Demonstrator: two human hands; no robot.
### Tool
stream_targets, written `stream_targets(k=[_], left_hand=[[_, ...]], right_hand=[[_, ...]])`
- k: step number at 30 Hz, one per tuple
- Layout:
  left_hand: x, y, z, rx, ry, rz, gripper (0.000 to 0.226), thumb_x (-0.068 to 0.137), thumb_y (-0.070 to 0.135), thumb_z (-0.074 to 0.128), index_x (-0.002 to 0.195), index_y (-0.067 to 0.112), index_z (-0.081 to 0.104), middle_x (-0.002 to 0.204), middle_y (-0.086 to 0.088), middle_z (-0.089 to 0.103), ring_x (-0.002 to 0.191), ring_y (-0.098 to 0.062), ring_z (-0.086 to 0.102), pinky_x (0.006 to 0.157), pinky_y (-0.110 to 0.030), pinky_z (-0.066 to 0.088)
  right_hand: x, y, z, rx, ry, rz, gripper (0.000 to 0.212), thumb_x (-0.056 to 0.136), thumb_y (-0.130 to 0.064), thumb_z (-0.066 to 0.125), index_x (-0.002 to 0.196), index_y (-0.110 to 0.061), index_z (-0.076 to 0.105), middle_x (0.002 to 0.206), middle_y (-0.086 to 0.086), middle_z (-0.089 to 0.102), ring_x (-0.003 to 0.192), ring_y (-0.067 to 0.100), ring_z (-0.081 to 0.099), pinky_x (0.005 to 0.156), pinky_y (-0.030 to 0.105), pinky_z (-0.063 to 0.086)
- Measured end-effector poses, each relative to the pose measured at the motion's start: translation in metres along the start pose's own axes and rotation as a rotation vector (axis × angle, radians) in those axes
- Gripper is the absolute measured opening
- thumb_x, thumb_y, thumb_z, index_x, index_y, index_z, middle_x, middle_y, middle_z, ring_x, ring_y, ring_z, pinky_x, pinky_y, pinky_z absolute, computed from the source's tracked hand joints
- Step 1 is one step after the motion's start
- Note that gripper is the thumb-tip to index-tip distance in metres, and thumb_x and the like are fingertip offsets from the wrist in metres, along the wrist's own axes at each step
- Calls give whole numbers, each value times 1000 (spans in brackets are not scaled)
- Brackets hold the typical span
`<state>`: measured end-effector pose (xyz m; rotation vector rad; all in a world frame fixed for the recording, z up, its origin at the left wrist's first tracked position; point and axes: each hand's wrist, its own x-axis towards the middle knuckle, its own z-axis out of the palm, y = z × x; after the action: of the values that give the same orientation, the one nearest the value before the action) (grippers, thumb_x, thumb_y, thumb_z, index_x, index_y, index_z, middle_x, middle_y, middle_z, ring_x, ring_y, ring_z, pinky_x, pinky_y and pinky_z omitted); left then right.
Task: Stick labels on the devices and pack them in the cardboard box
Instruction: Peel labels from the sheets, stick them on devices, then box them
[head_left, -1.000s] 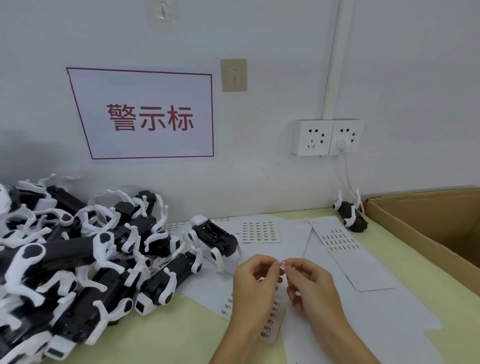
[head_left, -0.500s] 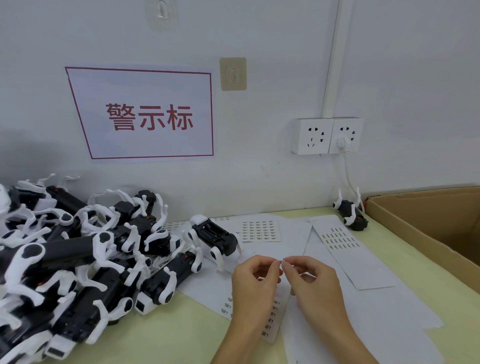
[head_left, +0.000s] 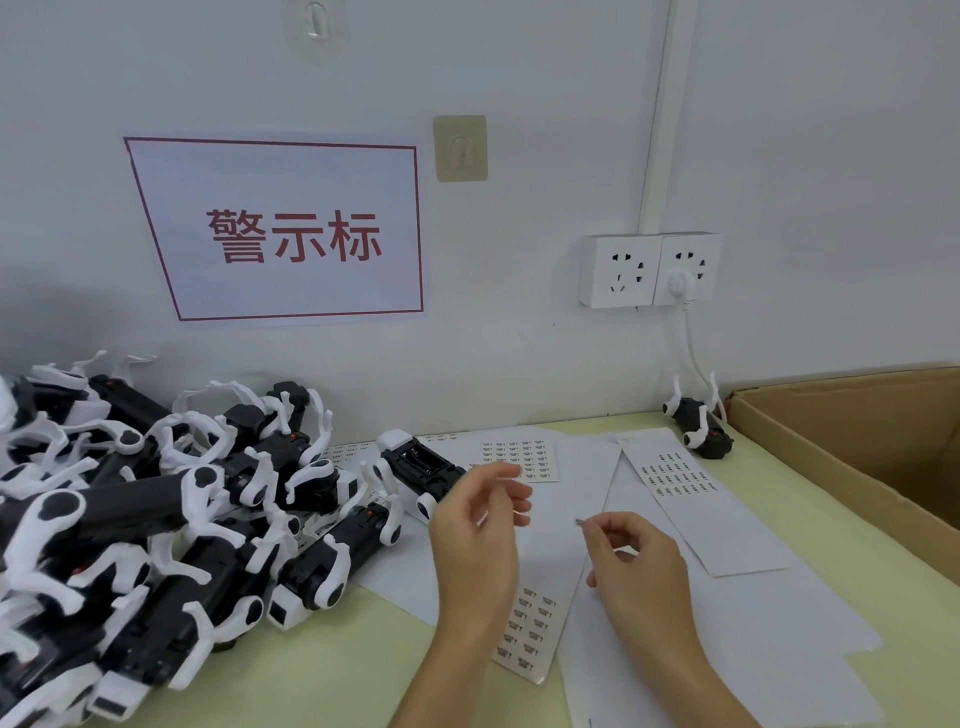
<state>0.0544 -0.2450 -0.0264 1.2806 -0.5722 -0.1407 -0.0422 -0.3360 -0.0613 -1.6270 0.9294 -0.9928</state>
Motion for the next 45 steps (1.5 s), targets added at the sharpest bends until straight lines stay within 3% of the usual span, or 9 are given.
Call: stream_targets(k=[3,7,13,16,24,29,35,41,45], left_hand=[[21,17,-18,142,12,110,42,91,-14,46,89,20,70,79,1,72,73,-12,67,68,-31,57],[54,37,-55,573,-72,267,51,88,-11,47,105,33,65,106,12,68,97,-2,61,79,-23,50],[112,46,-72,1506,-804,3,85,87,-5,51,155,35,21,163,11,17,150,-22,11,117,-42,30],[128,47,-68,1660,-1006,-34,73,89,1,50,151,34,30,157,9,29,143,-24,26,113,-46,35],[154,47,-59,1828,-1128,205,42,91,28,68,130,27,52,125,4,50,116,-21,39,85,-32,39],[165,63,-59,1682,-983,245,34,89,44,68,111,19,58,108,1,57,101,-17,50,86,-35,47],[130,70,-43,774,-609,-120,19,89,37,71,97,21,64,68,8,72,57,-2,67,53,-19,46],[43,25,-45,-109,-429,-579,60,68,18,83,120,0,56,99,-21,74,77,-29,73,56,-30,55],[1,-3,-55,-361,-295,-617,59,64,12,80,114,2,50,75,-26,66,60,-34,67,52,-34,54]], right_hand=[[-2,0,3,-30,-15,11,11,93,-23,68,82,-22,68,75,-5,67,65,21,64,68,40,58],[-3,2,0,-30,-18,15,12,94,-24,66,82,-23,67,76,-4,67,65,18,64,60,29,53],[-2,3,-4,-29,-24,21,11,94,-24,66,82,-24,67,73,-6,67,62,13,62,56,19,44],[-2,2,-3,-21,-18,28,12,93,-24,66,82,-24,67,70,-6,67,61,11,62,57,23,48],[-1,0,-4,-8,-24,40,10,94,-25,66,84,-23,67,74,-5,67,68,14,63,66,32,56],[0,2,-6,-5,-18,40,12,93,-25,67,81,-24,68,68,-8,66,63,11,63,58,21,47],[1,0,-5,-15,-14,50,13,93,-21,66,79,-23,68,72,-5,67,68,16,65,67,35,57],[2,-2,-8,3,-23,57,14,93,-21,66,79,-23,67,72,-2,68,69,23,67,62,31,50],[2,-3,-9,-14,-32,50,13,93,-21,66,80,-23,67,75,-2,68,71,22,66,67,33,52]])
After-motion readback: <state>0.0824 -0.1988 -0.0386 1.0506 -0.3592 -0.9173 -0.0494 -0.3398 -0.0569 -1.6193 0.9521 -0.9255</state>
